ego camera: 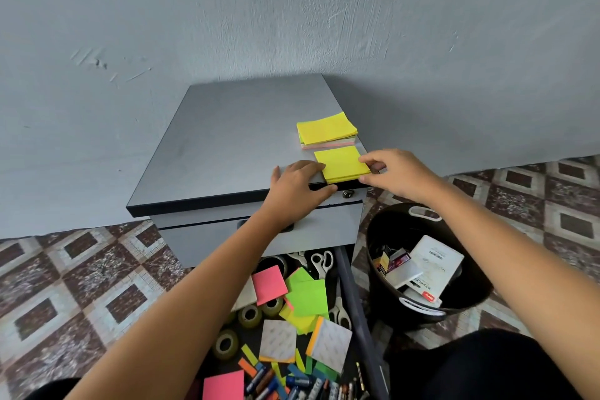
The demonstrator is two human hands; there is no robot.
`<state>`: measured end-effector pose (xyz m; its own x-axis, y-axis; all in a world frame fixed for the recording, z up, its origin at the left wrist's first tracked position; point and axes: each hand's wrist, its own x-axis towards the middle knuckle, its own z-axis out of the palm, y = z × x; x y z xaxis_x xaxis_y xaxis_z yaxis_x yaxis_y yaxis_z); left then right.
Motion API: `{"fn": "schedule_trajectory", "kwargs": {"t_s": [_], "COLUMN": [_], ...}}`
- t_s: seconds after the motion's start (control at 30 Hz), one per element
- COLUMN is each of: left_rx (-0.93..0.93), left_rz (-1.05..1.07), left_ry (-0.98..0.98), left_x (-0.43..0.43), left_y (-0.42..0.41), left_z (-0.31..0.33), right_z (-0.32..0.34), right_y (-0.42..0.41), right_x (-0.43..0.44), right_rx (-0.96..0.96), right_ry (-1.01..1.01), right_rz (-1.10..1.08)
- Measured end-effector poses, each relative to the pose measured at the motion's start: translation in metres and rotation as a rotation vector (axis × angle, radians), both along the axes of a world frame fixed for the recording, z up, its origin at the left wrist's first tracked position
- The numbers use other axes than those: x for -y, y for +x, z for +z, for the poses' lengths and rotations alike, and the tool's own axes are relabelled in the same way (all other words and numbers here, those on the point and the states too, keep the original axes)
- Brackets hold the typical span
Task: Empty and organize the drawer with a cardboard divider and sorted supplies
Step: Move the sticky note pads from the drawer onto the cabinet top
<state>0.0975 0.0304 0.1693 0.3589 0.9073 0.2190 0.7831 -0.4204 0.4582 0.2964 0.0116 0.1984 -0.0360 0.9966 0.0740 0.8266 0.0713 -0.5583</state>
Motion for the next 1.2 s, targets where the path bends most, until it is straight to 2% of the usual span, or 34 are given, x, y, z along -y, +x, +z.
{"fn": "schedule_trajectory", "kwargs": {"t_s": [0.17, 0.53, 0.63, 0.77, 0.83, 1.07, 1.2], "left_rx": [0.02, -0.003, -0.006, 0.154, 0.209, 0.126, 0.16], "left_rz": [0.019, 0.071, 0.074, 0.109, 0.139, 0.196, 0.214], "left_ry": [0.041, 0.056, 0.049, 0.023, 0.013, -0.049, -0.033], "left_x": [-0.003, -0.01, -0.011, -0.019, -0.028, -0.057, -0.063], "left_y": [0.002, 0.002, 0.001, -0.003, -0.005, -0.001, 0.003], "left_z": [0.0, 0.003, 0.005, 0.013, 0.017, 0.02, 0.019], "right_z": [-0.005, -0.014, -0.012, -0.003, 0.001, 0.001, -0.001], "right_y": [-0.005, -0.01, -0.01, -0.013, -0.016, -0.021, -0.021], "right_x": [0.0, -0.006, -0.007, -0.02, -0.031, -0.062, -0.069], "right_rx": [0.008, 0.04, -0.006, -0.111, -0.107, -0.042, -0.025], "right_ry": [0.116, 0.222, 0.229, 0.278, 0.274, 0.234, 0.252], "right_rz": [-0.04, -0.05, -0.063, -0.154, -0.179, -0.209, -0.206]}}
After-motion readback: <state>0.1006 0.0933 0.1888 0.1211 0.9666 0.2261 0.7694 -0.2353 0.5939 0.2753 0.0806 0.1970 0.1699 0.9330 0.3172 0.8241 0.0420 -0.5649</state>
